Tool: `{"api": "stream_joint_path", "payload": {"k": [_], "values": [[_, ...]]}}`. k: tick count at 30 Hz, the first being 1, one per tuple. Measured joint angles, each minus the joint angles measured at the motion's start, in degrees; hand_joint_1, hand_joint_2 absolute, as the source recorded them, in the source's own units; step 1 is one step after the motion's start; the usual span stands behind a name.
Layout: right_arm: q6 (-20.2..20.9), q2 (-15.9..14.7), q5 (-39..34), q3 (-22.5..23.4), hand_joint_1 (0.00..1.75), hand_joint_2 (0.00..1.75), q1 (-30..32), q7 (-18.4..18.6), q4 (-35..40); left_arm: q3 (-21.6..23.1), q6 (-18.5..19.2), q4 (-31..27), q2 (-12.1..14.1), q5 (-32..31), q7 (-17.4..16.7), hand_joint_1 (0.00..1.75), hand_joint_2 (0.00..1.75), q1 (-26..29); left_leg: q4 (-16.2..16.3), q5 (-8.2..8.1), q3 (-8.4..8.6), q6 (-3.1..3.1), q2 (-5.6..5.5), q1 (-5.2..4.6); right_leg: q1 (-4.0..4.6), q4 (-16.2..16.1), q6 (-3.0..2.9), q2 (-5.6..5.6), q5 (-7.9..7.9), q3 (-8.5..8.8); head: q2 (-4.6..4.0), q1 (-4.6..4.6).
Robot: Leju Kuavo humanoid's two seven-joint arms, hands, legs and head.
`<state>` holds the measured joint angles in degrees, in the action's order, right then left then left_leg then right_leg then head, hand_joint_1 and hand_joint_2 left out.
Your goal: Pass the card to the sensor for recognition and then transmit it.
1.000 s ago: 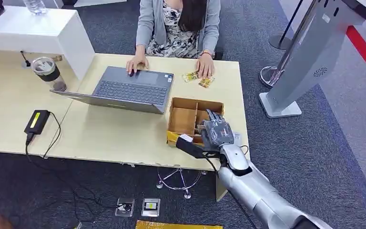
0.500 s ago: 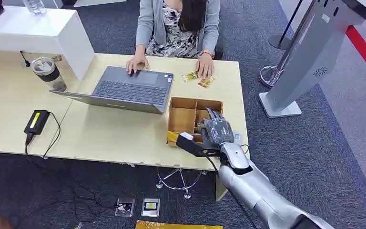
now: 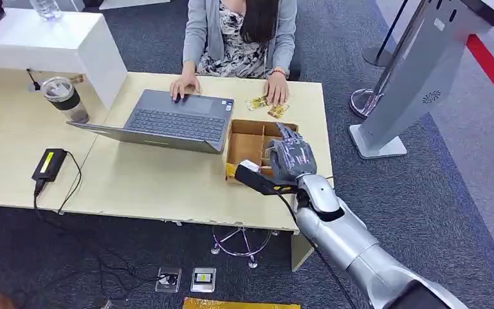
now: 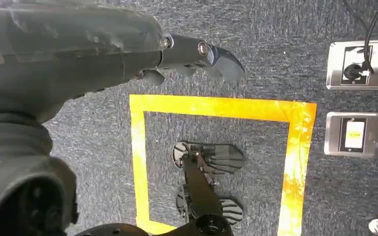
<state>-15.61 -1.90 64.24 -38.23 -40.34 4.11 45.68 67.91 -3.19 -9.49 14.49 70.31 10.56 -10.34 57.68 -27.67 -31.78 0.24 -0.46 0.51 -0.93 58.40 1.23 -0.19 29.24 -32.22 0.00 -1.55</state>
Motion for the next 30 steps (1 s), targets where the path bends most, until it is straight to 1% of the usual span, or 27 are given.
{"api": "stream_joint_path", "payload": {"k": [11,18,25,30], "values": [[-0.3,-0.3,-1.0,0.0,1.75,1.75,0.4,-0.6,0.4,0.0,0.0,0.0,0.0,0.0,0.0,0.00,0.00,0.0,0.0,0.00,0.00,0.00,0.00,0.00,0.00,0.0,0.00,0.00,0.00,0.00,0.00,0.00],[-1.8,-1.0,-2.4,0.4,1.75,1.75,0.0,-0.8,1.2,0.0,0.0,0.0,0.0,-0.1,0.2,0.00,0.00,0.0,0.0,0.00,-0.01,0.00,0.00,0.00,0.00,0.0,0.00,0.00,0.00,0.00,0.00,0.00],[-1.3,-3.3,-2.1,2.2,1.75,1.75,-4.1,-1.5,2.2,0.0,0.2,0.0,0.3,-0.7,0.4,0.00,0.00,0.1,0.0,0.00,0.00,0.00,0.01,-0.01,-0.01,0.0,-0.02,0.02,-0.04,0.00,0.00,-0.02],[-0.9,-3.8,-1.1,3.0,1.75,1.75,-7.7,-2.6,1.5,0.0,0.4,0.0,0.3,-0.9,0.5,0.00,0.00,0.1,0.0,0.00,0.00,0.00,0.01,0.00,0.00,0.0,-0.02,0.01,-0.04,-0.01,0.00,0.00]]}}
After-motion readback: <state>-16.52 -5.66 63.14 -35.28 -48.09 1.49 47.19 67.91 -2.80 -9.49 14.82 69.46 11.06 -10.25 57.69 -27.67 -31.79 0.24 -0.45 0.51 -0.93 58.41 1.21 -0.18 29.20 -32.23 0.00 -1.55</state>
